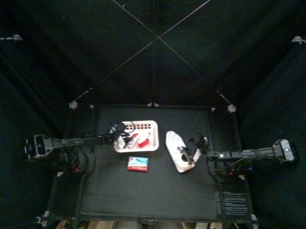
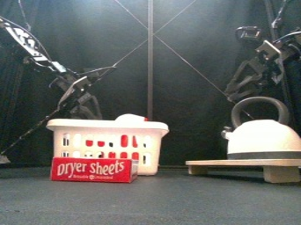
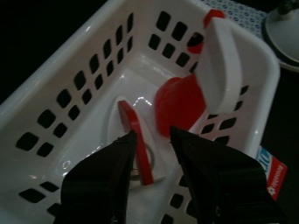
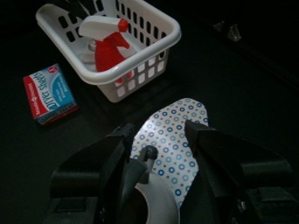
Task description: Grab spray bottle
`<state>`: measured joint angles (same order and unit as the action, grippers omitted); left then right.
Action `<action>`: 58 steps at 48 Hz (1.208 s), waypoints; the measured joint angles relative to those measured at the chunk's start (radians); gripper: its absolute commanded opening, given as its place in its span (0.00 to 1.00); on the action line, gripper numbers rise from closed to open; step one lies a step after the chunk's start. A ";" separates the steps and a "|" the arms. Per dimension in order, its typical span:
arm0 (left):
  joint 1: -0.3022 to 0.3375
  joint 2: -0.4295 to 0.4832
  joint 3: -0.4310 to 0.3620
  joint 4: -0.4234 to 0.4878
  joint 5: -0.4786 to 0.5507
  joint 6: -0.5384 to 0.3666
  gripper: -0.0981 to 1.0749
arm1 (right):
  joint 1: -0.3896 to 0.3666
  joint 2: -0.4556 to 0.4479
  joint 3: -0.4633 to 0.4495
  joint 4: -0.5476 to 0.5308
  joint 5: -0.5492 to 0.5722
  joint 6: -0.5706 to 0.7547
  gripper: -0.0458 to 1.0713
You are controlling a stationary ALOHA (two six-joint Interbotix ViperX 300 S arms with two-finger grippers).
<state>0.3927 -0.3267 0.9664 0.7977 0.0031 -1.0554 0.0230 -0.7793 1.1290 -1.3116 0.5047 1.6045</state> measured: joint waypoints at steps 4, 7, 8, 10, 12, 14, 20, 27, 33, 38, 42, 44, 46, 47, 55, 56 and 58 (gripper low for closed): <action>-0.025 -0.003 -0.009 0.014 -0.011 0.005 0.75 | 0.000 0.000 0.000 0.003 0.000 0.000 0.81; -0.048 -0.003 -0.018 0.021 -0.015 0.011 0.75 | 0.000 0.000 0.000 0.003 0.000 0.000 0.81; -0.054 -0.003 -0.021 0.025 -0.015 0.012 0.75 | 0.000 -0.002 0.000 0.003 0.000 0.000 0.81; -0.069 -0.003 -0.026 0.026 -0.015 0.015 0.75 | 0.000 0.000 0.000 0.003 0.000 0.000 0.81; -0.081 -0.005 -0.034 0.028 -0.014 0.017 0.75 | 0.000 0.000 0.000 0.003 0.000 -0.002 0.81; -0.089 -0.005 -0.040 0.028 -0.015 0.017 0.76 | 0.000 -0.002 0.000 0.003 0.000 0.000 0.81; -0.098 -0.002 -0.057 0.029 -0.015 0.017 0.78 | 0.000 -0.002 0.000 0.003 0.000 -0.002 0.81; -0.109 0.006 -0.069 0.032 -0.011 0.020 0.81 | 0.000 -0.002 0.000 0.005 0.000 0.000 0.81; -0.109 0.026 -0.089 0.035 0.006 0.017 0.81 | 0.000 -0.002 0.000 0.005 0.000 0.000 0.81; -0.109 0.041 -0.107 0.038 0.009 0.017 0.81 | 0.000 -0.002 0.000 0.005 0.000 -0.002 0.81; -0.107 0.066 -0.123 0.035 0.015 0.017 0.81 | 0.000 -0.002 0.000 0.005 0.000 0.000 0.81; -0.106 0.080 -0.130 0.035 0.020 0.017 0.81 | 0.002 -0.002 0.000 0.005 0.000 -0.002 0.81; -0.106 0.097 -0.137 0.035 0.023 0.017 0.81 | 0.000 -0.002 0.000 0.003 0.000 -0.002 0.81; -0.106 0.104 -0.140 0.034 0.025 0.017 0.81 | 0.000 0.000 0.000 0.005 0.000 0.000 0.81; -0.106 0.170 -0.178 0.034 0.028 0.017 0.81 | 0.000 0.000 0.000 0.005 0.000 0.000 0.81; -0.106 0.178 -0.184 0.034 0.028 0.017 0.80 | 0.002 -0.002 0.000 0.003 0.000 0.000 0.81; -0.106 0.190 -0.193 0.034 0.029 0.017 0.80 | 0.000 -0.002 0.000 0.003 0.000 -0.002 0.81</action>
<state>0.2869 -0.1365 0.7731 0.8314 0.0322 -1.0385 0.0230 -0.7808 1.1290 -1.3085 0.5047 1.6030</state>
